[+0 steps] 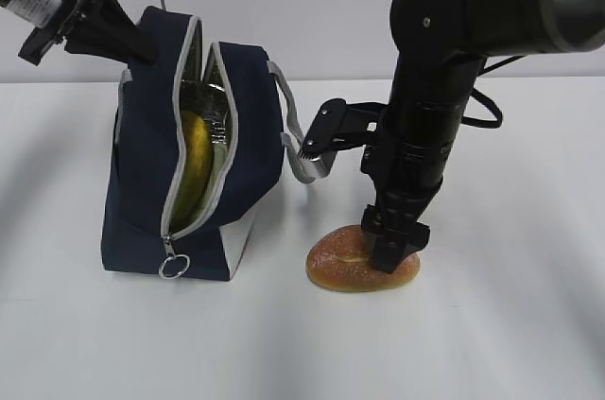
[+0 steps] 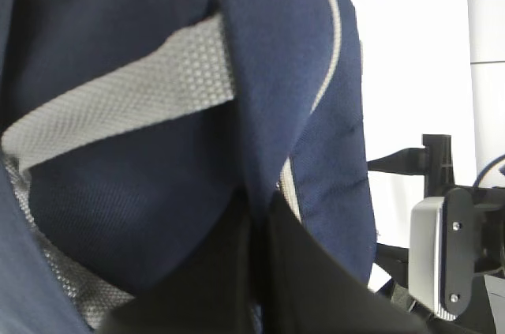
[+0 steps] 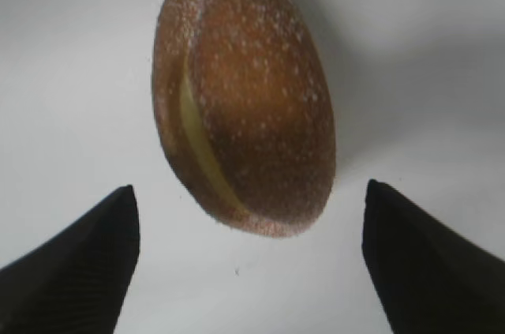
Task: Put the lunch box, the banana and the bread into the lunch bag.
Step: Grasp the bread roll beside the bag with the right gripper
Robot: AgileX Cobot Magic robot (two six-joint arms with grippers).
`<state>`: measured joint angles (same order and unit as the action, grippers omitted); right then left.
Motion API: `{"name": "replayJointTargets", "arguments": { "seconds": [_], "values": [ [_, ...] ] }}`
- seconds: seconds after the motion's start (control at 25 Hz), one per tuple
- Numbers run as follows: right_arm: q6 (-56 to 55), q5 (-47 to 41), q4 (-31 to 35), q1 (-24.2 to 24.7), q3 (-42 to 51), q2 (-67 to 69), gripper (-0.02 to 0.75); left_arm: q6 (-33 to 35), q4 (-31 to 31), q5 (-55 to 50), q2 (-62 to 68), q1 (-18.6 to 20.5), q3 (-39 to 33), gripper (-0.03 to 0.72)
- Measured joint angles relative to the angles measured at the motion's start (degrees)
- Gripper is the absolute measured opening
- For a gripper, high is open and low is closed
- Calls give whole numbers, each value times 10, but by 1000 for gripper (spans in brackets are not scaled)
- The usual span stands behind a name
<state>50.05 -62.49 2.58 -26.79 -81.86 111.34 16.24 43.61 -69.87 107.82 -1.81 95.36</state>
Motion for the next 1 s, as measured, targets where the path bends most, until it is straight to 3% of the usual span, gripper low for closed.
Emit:
{"name": "replayJointTargets", "arguments": {
  "seconds": [0.48, 0.8, 1.0],
  "values": [
    [29, 33, 27, 0, 0, 54, 654, 0, 0, 0, 0, 0, 0, -3],
    [31, 17, 38, 0, -6, 65, 426, 0, -1, 0, 0, 0, 0, -3],
    [31, -33, 37, 0, -37, 73, 400, 0, -1, 0, 0, 0, 0, -3]
  ]
}}
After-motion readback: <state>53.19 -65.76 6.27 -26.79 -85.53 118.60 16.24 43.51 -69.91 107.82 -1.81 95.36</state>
